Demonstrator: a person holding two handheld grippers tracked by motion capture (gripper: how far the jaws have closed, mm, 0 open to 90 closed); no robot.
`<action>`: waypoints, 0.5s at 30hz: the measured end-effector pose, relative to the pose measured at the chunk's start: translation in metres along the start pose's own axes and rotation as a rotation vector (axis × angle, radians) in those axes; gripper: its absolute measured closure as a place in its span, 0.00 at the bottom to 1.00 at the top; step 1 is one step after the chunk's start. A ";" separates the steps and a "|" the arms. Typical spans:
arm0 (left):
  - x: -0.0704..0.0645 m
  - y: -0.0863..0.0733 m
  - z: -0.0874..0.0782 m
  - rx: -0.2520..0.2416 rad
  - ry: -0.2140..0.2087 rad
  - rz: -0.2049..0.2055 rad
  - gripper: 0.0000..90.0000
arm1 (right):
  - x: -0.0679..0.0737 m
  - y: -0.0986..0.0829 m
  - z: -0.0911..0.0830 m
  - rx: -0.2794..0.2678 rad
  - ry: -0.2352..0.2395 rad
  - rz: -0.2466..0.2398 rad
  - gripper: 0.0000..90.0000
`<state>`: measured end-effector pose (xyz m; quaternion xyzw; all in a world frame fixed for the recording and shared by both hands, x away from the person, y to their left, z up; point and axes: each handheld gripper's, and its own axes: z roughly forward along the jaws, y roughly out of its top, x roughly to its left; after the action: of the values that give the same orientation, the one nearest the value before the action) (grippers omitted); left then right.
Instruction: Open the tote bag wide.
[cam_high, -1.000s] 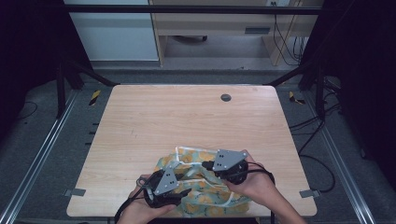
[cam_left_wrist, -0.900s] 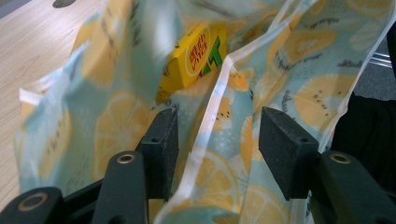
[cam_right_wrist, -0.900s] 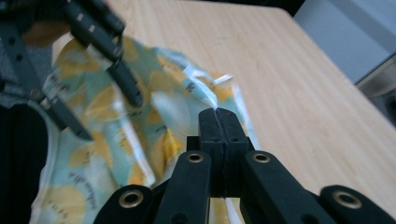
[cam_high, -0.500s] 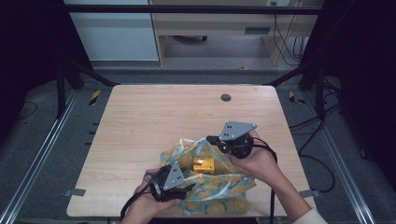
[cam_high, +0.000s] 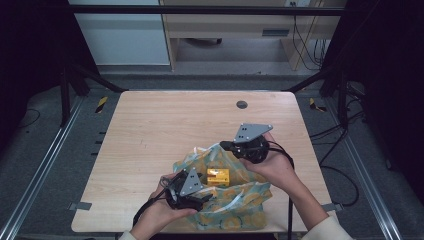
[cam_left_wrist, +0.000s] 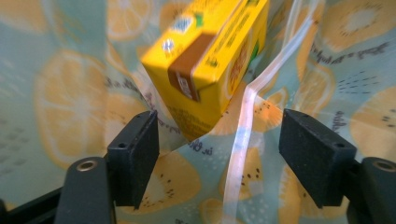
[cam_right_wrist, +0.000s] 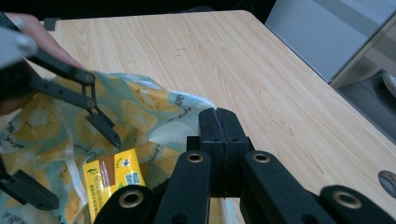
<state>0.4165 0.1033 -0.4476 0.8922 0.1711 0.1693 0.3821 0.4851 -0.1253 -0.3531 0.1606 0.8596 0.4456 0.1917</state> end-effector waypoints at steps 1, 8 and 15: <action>0.000 -0.003 0.004 0.030 -0.020 -0.008 0.36 | -0.002 0.000 0.001 0.003 -0.002 0.002 1.00; -0.006 -0.012 0.000 0.076 0.006 0.015 0.84 | -0.011 -0.002 0.004 0.004 -0.010 0.029 1.00; -0.013 -0.012 -0.015 0.085 -0.043 0.053 1.00 | -0.033 -0.011 0.008 0.000 -0.046 0.104 1.00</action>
<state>0.3962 0.1147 -0.4485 0.9154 0.1460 0.1526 0.3428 0.5165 -0.1404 -0.3598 0.2152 0.8454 0.4512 0.1883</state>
